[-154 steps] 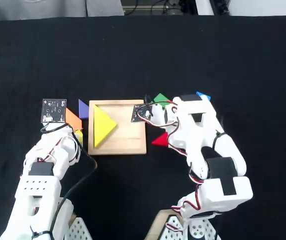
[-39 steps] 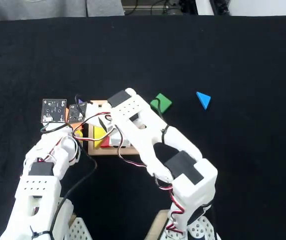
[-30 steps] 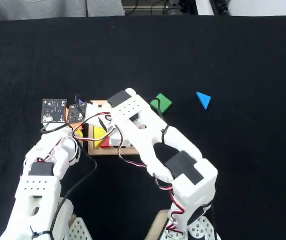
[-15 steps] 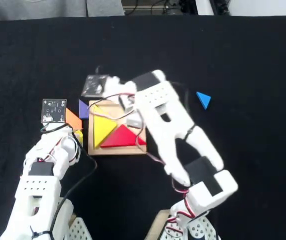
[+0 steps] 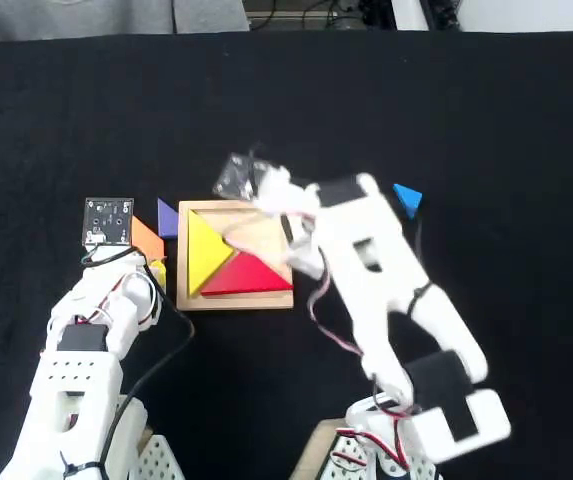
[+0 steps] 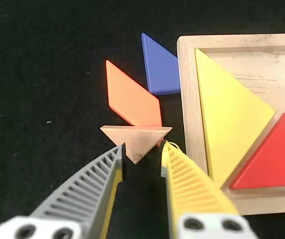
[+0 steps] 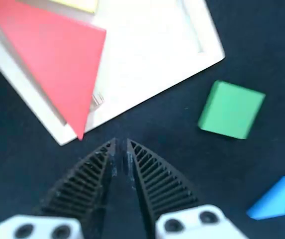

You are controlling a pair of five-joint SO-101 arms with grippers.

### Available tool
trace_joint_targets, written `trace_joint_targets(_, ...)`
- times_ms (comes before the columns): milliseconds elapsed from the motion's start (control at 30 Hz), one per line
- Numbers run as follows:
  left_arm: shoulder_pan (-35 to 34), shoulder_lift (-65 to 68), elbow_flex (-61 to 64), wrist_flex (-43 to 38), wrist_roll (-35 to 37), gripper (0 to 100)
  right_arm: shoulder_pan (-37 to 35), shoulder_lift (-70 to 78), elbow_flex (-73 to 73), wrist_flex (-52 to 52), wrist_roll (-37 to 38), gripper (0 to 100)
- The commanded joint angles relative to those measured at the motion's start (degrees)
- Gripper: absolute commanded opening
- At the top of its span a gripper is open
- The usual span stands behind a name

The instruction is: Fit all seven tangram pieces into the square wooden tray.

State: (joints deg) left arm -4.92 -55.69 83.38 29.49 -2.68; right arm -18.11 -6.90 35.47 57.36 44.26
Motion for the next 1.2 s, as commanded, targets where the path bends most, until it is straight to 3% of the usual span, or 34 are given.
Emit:
trace_joint_targets(0,0.8,-0.1,-0.2,-1.3,-0.6,14,-0.7,-5.2,10.8,-12.6,-3.0,1.1)
trace_joint_targets(733,0.8,-0.1,-0.2,-1.3,-0.6,14,0.6,-5.8,14.4,-12.9,-6.0,1.1)
trace_joint_targets(1167,0.9,-0.1,-0.3,-1.3,-0.6,14,-3.1,-5.8,12.3,-10.8,-8.7,1.1)
